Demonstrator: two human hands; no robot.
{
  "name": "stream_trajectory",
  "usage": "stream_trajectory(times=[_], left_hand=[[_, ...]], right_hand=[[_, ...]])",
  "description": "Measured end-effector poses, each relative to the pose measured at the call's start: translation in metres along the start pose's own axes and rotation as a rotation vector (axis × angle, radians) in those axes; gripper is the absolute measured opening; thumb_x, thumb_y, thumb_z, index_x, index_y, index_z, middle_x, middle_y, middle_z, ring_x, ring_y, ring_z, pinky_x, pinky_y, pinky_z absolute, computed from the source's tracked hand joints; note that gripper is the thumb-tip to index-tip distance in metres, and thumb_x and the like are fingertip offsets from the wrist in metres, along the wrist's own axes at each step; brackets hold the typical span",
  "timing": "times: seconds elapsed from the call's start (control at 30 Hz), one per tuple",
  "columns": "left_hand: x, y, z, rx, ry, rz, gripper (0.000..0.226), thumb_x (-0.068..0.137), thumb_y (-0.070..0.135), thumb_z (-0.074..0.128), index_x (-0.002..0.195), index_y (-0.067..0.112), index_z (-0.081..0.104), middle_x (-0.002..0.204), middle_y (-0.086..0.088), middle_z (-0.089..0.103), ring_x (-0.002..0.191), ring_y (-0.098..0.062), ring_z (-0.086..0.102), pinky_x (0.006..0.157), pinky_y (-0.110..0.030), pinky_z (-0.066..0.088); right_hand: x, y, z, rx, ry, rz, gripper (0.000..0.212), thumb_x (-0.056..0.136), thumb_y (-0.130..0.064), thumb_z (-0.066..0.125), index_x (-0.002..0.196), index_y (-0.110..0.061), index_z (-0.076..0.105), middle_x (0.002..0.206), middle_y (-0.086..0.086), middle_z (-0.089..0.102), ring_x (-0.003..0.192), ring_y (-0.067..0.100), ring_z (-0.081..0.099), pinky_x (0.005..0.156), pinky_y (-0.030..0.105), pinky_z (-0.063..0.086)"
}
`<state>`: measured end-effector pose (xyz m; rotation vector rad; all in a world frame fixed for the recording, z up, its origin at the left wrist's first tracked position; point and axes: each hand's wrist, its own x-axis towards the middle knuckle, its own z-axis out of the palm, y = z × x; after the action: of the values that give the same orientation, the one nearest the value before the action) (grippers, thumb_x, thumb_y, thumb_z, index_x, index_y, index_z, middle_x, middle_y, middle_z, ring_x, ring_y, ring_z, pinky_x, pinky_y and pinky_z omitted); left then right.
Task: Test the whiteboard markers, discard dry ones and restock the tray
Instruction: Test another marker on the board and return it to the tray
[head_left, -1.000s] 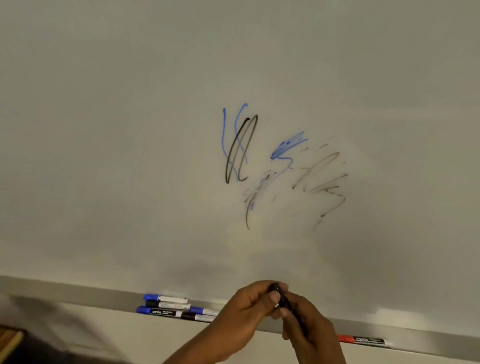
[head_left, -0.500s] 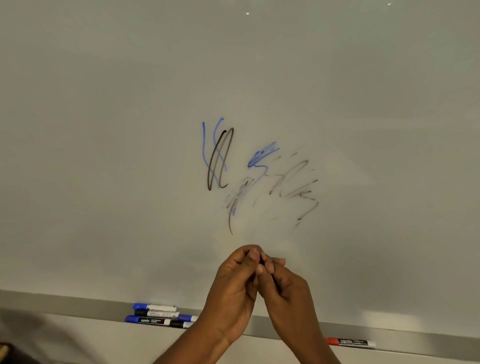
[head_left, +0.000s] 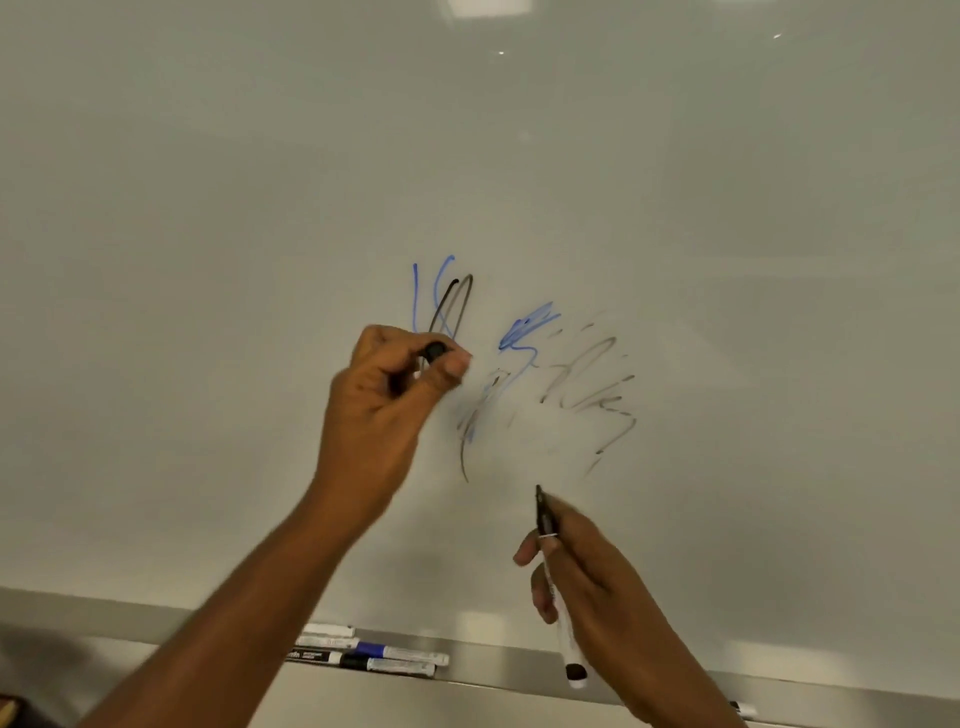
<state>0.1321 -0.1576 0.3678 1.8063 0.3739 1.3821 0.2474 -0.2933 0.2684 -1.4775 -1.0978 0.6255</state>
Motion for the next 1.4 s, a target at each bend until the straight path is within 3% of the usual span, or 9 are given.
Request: stream_trajectory(times=[0.1,0.2,0.4,0.57,0.7,0.77,1.03,1.2,1.4], left_hand=[[0.030,-0.005,-0.010,-0.039,0.103,-0.029,0.012,0.079,0.023,0.069,0.090,0.017,0.070,0.075,0.008,0.066,0.061,-0.001,0.055,0.062,-0.015,0.047],[0.059,-0.014,-0.022,0.037,0.141,0.012,0.011,0.082,0.014,0.069,0.093,0.013,0.069,0.077,0.002,0.068,0.059,-0.007,0.059,0.056,-0.017,0.051],[0.113,-0.022,-0.036,0.111,0.253,0.207,0.005,0.093,0.014,0.055,0.094,0.017,0.058,0.078,0.004,0.062,0.060,-0.011,0.058,0.057,-0.025,0.051],[0.150,-0.046,-0.045,0.354,0.379,0.471,0.011,0.095,0.027,0.050,0.101,0.018,0.054,0.088,0.009,0.062,0.071,-0.018,0.058,0.066,-0.032,0.048],[0.158,-0.071,-0.044,0.681,0.445,0.699,0.031,0.097,0.027,0.045,0.103,-0.001,0.057,0.092,-0.016,0.068,0.077,-0.027,0.061,0.068,-0.025,0.042],[0.159,-0.075,-0.045,0.669,0.457,0.704,0.034,0.097,0.028,0.044,0.103,-0.003,0.056,0.093,-0.020,0.067,0.078,-0.030,0.062,0.069,-0.027,0.043],[0.162,-0.082,-0.047,0.659,0.466,0.743,0.025,0.096,0.020,0.049,0.105,-0.002,0.054,0.093,-0.022,0.065,0.080,-0.030,0.059,0.070,-0.032,0.044],[0.162,-0.083,-0.047,0.657,0.454,0.775,0.024,0.097,0.022,0.046,0.105,0.000,0.052,0.093,-0.023,0.065,0.083,-0.024,0.054,0.071,-0.031,0.043],[0.162,-0.084,-0.045,0.666,0.473,0.756,0.029,0.097,0.023,0.046,0.104,-0.003,0.055,0.093,-0.023,0.065,0.082,-0.028,0.057,0.071,-0.031,0.043]], right_hand=[[0.005,-0.009,-0.015,0.102,0.092,-0.033,0.031,0.099,-0.004,0.042,0.116,-0.030,0.039,0.092,0.006,0.071,0.058,0.015,0.058,0.061,0.024,0.051],[0.006,-0.023,-0.033,0.365,0.133,-0.072,0.010,0.095,-0.003,0.047,0.100,-0.009,0.053,0.098,0.014,0.073,0.065,0.021,0.060,0.062,0.027,0.053],[0.017,-0.035,-0.046,1.169,0.050,-0.130,0.043,0.059,-0.003,0.077,0.101,-0.006,0.072,0.112,0.022,0.068,0.083,0.025,0.070,0.069,0.028,0.059],[0.040,-0.031,-0.025,0.518,0.359,-0.391,0.035,0.075,0.009,0.068,0.098,-0.016,0.061,0.090,0.012,0.071,0.081,0.025,0.070,0.073,0.033,0.057],[0.060,-0.027,-0.018,-0.065,0.538,-0.512,0.021,0.079,-0.038,0.052,0.089,-0.054,0.042,0.073,-0.002,0.067,0.057,0.013,0.064,0.052,0.025,0.052],[0.072,-0.025,-0.022,-0.286,0.515,-0.502,0.027,0.082,-0.037,0.051,0.089,-0.057,0.035,0.067,-0.003,0.064,0.057,0.014,0.062,0.047,0.025,0.049],[0.121,-0.014,-0.042,-0.470,0.797,-0.736,0.016,0.080,-0.014,0.064,0.084,-0.021,0.050,0.062,0.002,0.058,0.053,0.014,0.052,0.054,0.014,0.039],[0.115,0.045,-0.036,-0.807,0.396,-0.901,0.013,0.087,-0.018,0.057,0.098,-0.011,0.054,0.077,0.008,0.064,0.066,0.022,0.059,0.057,0.025,0.047],[0.111,0.049,-0.046,-0.532,0.757,-0.799,0.012,0.083,-0.020,0.059,0.090,-0.011,0.056,0.072,0.009,0.063,0.067,0.011,0.054,0.073,0.003,0.038]])
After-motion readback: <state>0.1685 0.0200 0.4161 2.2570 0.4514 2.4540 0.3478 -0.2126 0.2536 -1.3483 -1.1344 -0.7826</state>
